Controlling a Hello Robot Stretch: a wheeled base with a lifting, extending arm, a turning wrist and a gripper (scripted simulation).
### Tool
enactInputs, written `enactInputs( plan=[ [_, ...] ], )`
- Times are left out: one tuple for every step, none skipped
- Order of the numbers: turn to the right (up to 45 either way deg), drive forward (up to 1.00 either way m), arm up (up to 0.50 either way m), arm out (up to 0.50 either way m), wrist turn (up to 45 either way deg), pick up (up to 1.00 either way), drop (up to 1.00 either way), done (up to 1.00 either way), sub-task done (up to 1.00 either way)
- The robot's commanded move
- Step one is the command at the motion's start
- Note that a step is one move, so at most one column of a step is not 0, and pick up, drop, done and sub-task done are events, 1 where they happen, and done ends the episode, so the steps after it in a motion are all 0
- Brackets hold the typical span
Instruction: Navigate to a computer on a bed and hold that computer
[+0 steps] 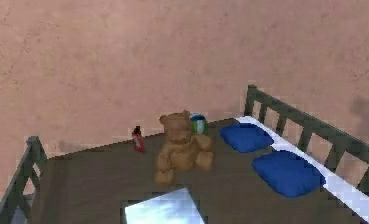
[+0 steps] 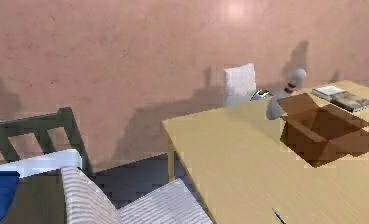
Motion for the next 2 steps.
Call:
enactInputs(
  plan=[
    [-45.0,0.0,0.0,0.0,0.0,0.0,0.0,0.0,0.0],
    [-45.0,0.0,0.0,0.0,0.0,0.0,0.0,0.0,0.0]
  ],
)
